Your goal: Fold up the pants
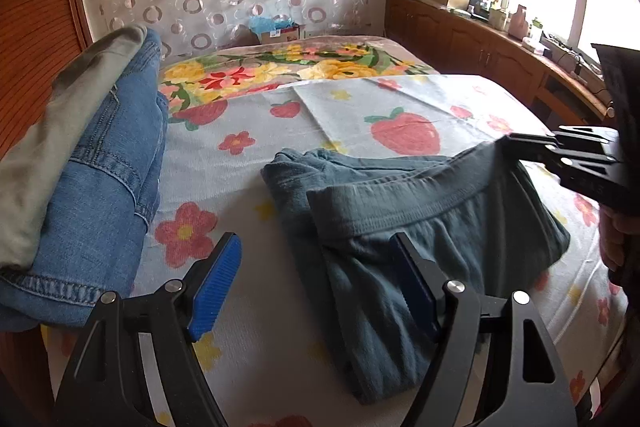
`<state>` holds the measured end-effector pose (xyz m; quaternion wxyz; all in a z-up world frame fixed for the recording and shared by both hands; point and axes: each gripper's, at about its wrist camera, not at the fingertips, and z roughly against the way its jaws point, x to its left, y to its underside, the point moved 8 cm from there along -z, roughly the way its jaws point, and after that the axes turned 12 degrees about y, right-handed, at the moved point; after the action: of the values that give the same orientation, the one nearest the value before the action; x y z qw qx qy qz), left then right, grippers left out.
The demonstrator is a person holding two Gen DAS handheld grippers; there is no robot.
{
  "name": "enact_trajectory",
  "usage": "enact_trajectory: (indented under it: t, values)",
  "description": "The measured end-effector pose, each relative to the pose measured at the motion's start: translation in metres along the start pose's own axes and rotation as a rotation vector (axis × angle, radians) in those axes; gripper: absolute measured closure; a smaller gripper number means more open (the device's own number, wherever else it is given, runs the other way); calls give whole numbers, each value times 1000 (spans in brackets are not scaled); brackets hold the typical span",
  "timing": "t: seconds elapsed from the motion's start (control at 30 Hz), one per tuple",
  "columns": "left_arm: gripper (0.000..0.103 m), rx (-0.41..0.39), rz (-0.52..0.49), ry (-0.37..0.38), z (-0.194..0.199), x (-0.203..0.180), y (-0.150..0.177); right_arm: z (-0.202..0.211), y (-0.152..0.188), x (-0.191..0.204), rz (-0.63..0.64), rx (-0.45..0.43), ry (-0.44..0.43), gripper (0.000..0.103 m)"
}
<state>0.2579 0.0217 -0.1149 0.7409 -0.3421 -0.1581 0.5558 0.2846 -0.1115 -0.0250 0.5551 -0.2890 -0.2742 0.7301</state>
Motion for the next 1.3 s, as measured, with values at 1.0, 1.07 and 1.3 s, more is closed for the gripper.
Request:
enact_trajectory:
  t: [1.0,1.07,1.3]
  values:
    - [26,33,-10,57,12,-25,56,73,74,16,17,42,-26,68]
    - [26,30,-16,51,12,-25,57,74,78,16,18,48,-35,68]
    - [26,31,-4,58,10,-22,60,68,84,19,39,80,-53,69]
